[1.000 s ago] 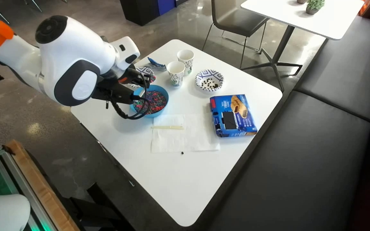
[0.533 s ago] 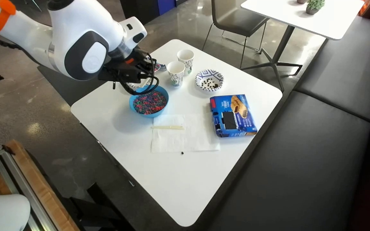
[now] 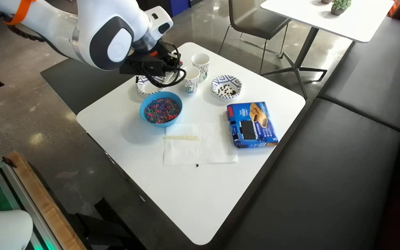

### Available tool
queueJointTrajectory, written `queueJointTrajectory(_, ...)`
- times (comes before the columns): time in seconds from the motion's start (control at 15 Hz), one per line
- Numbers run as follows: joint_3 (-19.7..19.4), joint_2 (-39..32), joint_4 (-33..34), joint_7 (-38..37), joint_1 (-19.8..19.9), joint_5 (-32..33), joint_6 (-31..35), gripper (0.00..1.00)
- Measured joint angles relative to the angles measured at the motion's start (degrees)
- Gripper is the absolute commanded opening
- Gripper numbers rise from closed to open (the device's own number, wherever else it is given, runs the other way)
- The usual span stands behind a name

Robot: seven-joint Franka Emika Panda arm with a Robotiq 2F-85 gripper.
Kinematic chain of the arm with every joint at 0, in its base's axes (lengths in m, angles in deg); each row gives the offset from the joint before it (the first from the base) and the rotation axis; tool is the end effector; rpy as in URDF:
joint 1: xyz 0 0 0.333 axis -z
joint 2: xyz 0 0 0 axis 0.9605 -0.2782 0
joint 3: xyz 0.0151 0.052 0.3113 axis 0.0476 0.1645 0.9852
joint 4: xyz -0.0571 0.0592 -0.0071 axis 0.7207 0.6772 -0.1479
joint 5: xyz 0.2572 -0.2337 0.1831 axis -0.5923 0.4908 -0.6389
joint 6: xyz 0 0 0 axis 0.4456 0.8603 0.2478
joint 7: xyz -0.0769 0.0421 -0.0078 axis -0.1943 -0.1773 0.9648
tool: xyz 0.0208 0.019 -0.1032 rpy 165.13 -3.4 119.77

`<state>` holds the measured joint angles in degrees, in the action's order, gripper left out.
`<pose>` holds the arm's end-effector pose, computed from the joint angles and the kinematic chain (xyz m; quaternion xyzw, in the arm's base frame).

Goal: Use the spoon to scoop some of the blue bowl's contents into the closest cup

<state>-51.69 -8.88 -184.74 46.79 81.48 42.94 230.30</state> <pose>0.5757 0.0211 0.2679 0.9449 0.2212 0.2376 0.0422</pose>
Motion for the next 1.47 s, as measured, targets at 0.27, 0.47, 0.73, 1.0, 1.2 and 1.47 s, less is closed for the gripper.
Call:
queueJointTrajectory(0.27, 0.1, -3.6, 5.5, 0.6, -0.4, -0.4, -2.4, 0.03)
queueJointTrajectory(0.47, 0.1, -6.4, 9.2, 0.7, -1.1, -0.4, -4.3, 0.03)
queueJointTrajectory(0.73, -0.4, -9.8, 13.0, 0.7, -2.1, -0.4, -5.9, 0.03)
queueJointTrajectory(1.0, -1.3, -12.4, 15.7, 0.7, -3.1, -0.4, -6.1, 0.03)
queueJointTrajectory(1.2, -2.2, -14.1, 17.6, 0.7, -4.0, -0.4, -7.0, 0.03)
queueJointTrajectory(1.47, -2.9, -16.2, 19.8, 0.7, -4.8, -0.4, -8.8, 0.03)
